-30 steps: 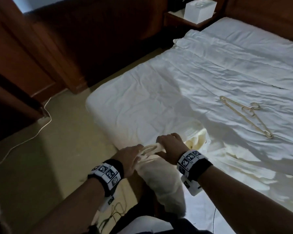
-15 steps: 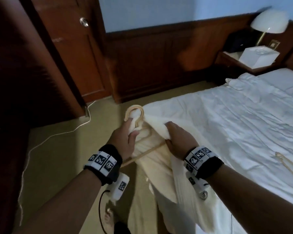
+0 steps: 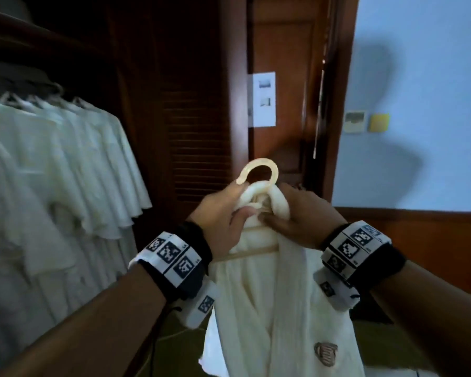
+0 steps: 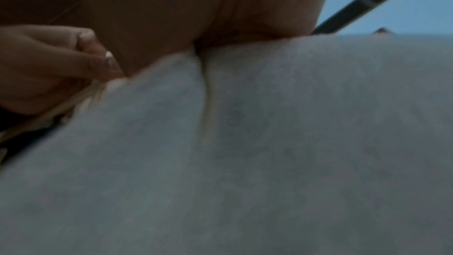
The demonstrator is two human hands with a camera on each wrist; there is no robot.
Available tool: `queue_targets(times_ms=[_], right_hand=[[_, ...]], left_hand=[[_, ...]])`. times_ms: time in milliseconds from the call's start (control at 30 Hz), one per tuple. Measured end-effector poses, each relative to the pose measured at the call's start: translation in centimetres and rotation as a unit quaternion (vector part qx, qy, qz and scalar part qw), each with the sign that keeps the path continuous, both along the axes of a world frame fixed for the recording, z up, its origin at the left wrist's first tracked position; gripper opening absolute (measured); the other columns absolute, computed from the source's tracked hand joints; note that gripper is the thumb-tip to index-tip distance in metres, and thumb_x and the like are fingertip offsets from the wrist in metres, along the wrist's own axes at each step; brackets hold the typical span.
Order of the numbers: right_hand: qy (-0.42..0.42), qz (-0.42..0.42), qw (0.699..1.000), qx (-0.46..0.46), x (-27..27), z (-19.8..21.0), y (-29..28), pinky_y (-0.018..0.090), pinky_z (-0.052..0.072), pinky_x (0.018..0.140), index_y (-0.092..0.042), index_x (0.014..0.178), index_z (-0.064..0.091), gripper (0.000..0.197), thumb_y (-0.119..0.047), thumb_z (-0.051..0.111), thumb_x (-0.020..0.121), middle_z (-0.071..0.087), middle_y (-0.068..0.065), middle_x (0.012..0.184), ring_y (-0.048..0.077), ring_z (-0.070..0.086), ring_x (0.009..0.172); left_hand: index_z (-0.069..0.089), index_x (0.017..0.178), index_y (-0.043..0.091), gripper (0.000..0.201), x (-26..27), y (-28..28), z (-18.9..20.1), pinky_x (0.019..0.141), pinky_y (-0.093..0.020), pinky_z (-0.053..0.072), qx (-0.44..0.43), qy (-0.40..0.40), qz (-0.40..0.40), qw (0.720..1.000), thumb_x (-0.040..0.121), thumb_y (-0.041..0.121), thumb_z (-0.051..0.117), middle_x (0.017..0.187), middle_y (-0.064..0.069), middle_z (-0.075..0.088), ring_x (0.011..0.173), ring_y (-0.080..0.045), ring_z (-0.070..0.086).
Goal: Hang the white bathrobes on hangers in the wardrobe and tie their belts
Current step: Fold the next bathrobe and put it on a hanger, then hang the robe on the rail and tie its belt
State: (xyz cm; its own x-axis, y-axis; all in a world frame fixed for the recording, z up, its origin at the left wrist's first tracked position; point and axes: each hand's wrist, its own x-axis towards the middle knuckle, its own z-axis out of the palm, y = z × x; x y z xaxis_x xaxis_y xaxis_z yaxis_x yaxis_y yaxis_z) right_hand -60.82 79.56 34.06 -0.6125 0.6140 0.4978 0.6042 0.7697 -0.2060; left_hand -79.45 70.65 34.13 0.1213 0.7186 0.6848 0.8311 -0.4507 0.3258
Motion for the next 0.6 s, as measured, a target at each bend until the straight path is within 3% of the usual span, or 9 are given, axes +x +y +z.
queue_targets(times_ms=[100,200,267,300,367,400,467,600], right_hand=[[-0.022,0.094,0.995,0.008,-5.8,1.9,2.9,0.036,0.052,0.079,-0.031,0.121,0.045,0.053,-0.064,0.053,0.081,0.068,-0.005,0.101,0.018,0.066,0.091],[-0.075,0.141,0.987,0.034,-11.8,3.6,4.9,0.036,0.050,0.078,-0.029,0.118,0.043,0.051,-0.064,0.053,0.082,0.067,-0.003,0.100,0.020,0.064,0.091],[-0.116,0.164,0.978,0.062,-15.5,4.5,6.0,0.037,0.050,0.072,-0.029,0.112,0.040,0.048,-0.067,0.049,0.083,0.064,-0.005,0.092,0.021,0.063,0.085],[-0.124,0.178,0.973,0.083,-17.3,4.9,6.6,0.038,0.050,0.069,-0.029,0.109,0.039,0.047,-0.068,0.047,0.083,0.061,-0.006,0.085,0.022,0.063,0.081],[-0.118,0.211,0.962,0.124,-20.9,5.6,8.2,0.039,0.050,0.063,-0.030,0.105,0.037,0.047,-0.071,0.042,0.082,0.057,-0.007,0.076,0.022,0.061,0.073],[-0.117,0.228,0.956,0.141,-22.8,5.9,9.0,0.039,0.050,0.062,-0.031,0.105,0.036,0.047,-0.071,0.041,0.081,0.057,-0.008,0.076,0.022,0.060,0.071],[-0.127,0.252,0.944,0.172,-26.4,6.5,10.6,0.037,0.050,0.062,-0.031,0.110,0.037,0.045,-0.065,0.047,0.083,0.058,-0.009,0.082,0.025,0.061,0.076],[-0.149,0.311,0.914,0.212,-32.7,8.2,13.9,0.033,0.047,0.061,-0.030,0.116,0.038,0.044,-0.052,0.057,0.082,0.064,-0.001,0.095,0.027,0.063,0.083]], left_hand=[[0.053,0.127,0.025,0.039,-5.3,0.1,1.7,0.089,-0.030,0.048,0.001,-0.012,0.013,1.000,0.088,0.032,0.055,0.109,0.011,0.063,0.100,-0.009,0.061],[0.060,0.108,0.016,0.021,-10.8,-0.6,2.6,0.071,-0.022,0.047,-0.079,-0.190,-0.047,0.978,0.089,0.023,0.055,0.089,0.010,0.062,0.079,-0.006,0.059],[0.060,0.098,0.012,0.013,-14.8,-1.4,3.1,0.061,-0.018,0.043,-0.104,-0.216,-0.035,0.970,0.090,0.023,0.059,0.077,0.009,0.060,0.067,-0.005,0.054],[0.059,0.095,0.014,0.015,-17.0,-1.5,3.3,0.060,-0.016,0.041,-0.112,-0.182,-0.001,0.977,0.089,0.027,0.061,0.073,0.012,0.057,0.064,-0.001,0.051],[0.053,0.093,0.025,0.010,-20.9,-1.5,3.5,0.058,-0.011,0.035,-0.141,-0.031,0.114,0.983,0.089,0.034,0.056,0.070,0.015,0.053,0.060,0.005,0.050],[0.050,0.090,0.029,0.004,-22.8,-1.2,3.3,0.058,-0.012,0.034,-0.164,0.045,0.173,0.970,0.090,0.034,0.050,0.071,0.015,0.051,0.061,0.006,0.050],[0.049,0.087,0.024,0.010,-25.6,-0.4,2.9,0.062,-0.022,0.034,-0.217,0.124,0.266,0.931,0.095,0.026,0.043,0.071,0.011,0.050,0.059,0.001,0.046],[0.045,0.077,0.020,0.016,-29.2,1.6,3.7,0.067,-0.028,0.040,-0.311,0.162,0.398,0.848,0.091,0.015,0.042,0.074,0.001,0.053,0.070,-0.020,0.050]])
